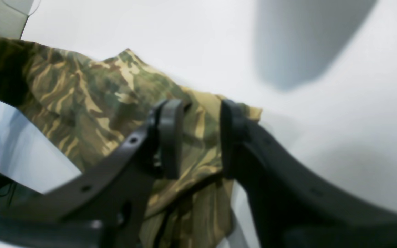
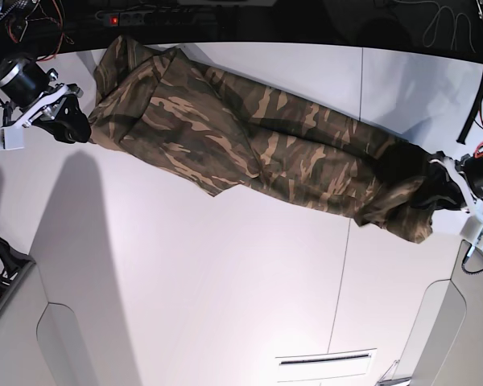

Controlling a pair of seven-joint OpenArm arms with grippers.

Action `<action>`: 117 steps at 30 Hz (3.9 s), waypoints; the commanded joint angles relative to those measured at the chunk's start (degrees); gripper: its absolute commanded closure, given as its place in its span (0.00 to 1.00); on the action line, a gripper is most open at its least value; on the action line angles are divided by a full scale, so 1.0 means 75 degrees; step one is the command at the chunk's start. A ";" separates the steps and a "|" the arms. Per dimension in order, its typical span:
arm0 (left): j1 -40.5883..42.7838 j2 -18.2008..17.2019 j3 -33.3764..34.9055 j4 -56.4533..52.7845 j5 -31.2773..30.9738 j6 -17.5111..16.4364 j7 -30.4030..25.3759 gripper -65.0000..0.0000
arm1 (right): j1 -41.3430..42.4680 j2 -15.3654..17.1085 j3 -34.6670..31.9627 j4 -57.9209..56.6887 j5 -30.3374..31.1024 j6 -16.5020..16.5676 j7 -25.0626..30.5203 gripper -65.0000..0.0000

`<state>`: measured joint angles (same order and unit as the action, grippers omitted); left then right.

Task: Fold the T-shirt properly

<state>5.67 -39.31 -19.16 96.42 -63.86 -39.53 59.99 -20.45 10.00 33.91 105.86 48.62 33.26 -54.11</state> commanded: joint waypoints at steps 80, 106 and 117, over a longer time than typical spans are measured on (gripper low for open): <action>-0.0052 0.3290 0.2815 0.0434 0.1527 -0.0017 -0.0935 0.54 | -0.0385 -0.0597 -0.1081 -0.1539 0.0152 0.0082 0.0527 0.49; -0.0061 0.3287 0.2806 0.0434 0.1515 -0.0020 -0.0938 0.54 | 0.0248 -0.1064 -0.1679 -0.1542 -0.0697 -0.0003 0.0801 1.00; -0.0096 0.2620 0.2282 0.0437 0.1087 -0.0063 -0.0935 0.54 | 0.0248 -0.0213 -0.0495 -0.1530 -0.0761 -0.0003 0.0545 1.00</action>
<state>5.82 -19.31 -1.83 98.87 -54.26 -39.35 54.00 -18.74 7.81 30.00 93.47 42.06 32.84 -51.03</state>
